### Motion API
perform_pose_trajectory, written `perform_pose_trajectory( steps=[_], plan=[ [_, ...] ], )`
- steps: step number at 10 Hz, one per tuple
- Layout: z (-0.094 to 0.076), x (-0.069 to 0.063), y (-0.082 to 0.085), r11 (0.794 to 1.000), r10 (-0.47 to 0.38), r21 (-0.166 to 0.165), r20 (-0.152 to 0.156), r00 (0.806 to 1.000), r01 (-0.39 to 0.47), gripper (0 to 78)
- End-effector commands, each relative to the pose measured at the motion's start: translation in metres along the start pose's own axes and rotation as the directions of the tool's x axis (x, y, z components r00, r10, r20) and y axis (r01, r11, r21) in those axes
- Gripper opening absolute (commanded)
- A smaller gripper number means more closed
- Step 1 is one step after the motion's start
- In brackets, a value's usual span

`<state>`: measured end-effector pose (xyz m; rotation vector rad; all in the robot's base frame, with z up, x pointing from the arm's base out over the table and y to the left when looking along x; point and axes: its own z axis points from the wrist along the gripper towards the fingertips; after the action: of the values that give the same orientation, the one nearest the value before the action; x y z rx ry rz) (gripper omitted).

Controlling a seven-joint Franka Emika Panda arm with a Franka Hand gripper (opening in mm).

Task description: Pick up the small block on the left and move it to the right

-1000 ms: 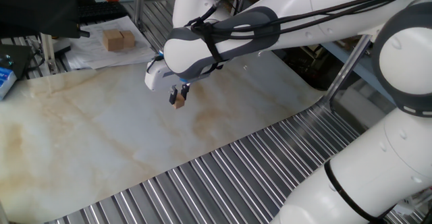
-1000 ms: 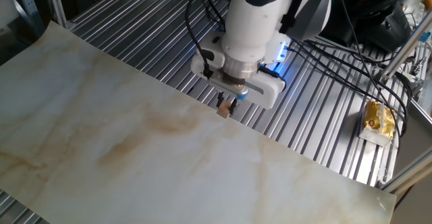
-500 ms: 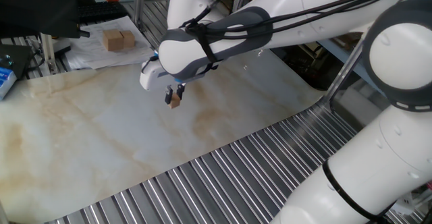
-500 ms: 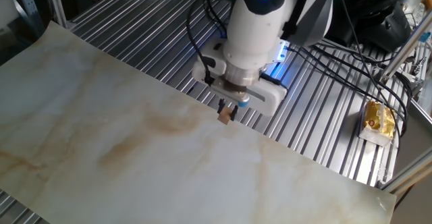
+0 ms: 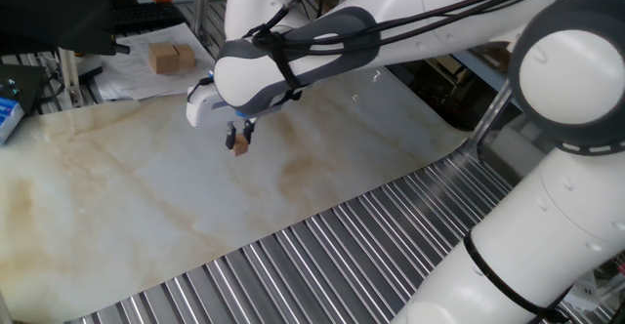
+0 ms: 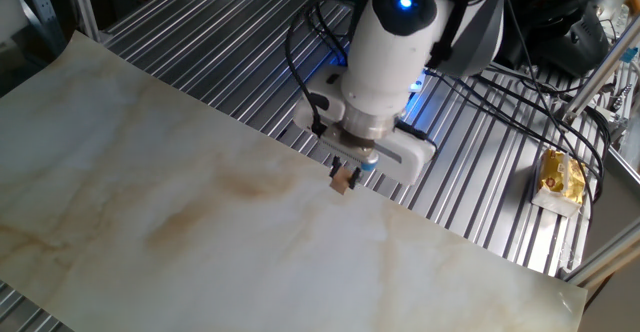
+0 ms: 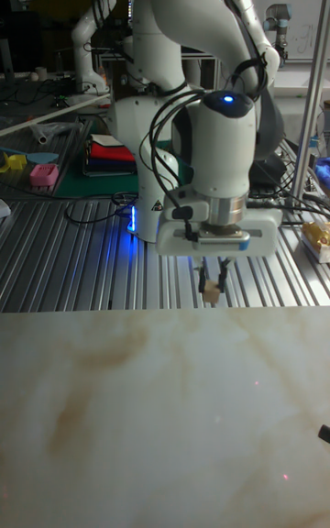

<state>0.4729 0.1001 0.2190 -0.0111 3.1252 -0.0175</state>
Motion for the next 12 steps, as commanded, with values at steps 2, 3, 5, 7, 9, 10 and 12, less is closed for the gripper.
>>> perform_pose_trajectory(
  steps=[2,3,5,7,9,10,12],
  plan=[
    [-0.001,-0.01,0.013,0.999,0.027,-0.019,0.003,1.0,-0.027,1.3],
    [0.0,-0.013,0.023,0.999,0.041,-0.018,0.004,0.999,-0.041,1.3],
    [0.006,-0.011,0.03,0.999,0.05,-0.02,0.01,0.999,-0.05,1.3],
    [0.012,-0.01,0.034,0.999,0.045,-0.019,0.011,0.999,-0.045,1.3],
    [0.016,-0.01,0.035,0.999,0.048,-0.02,0.014,0.999,-0.047,1.3],
    [0.017,-0.011,0.038,0.998,0.053,-0.017,0.014,0.999,-0.053,1.3],
    [0.019,-0.015,0.046,0.998,0.068,-0.004,0.009,0.998,-0.068,1.3]
  ],
)
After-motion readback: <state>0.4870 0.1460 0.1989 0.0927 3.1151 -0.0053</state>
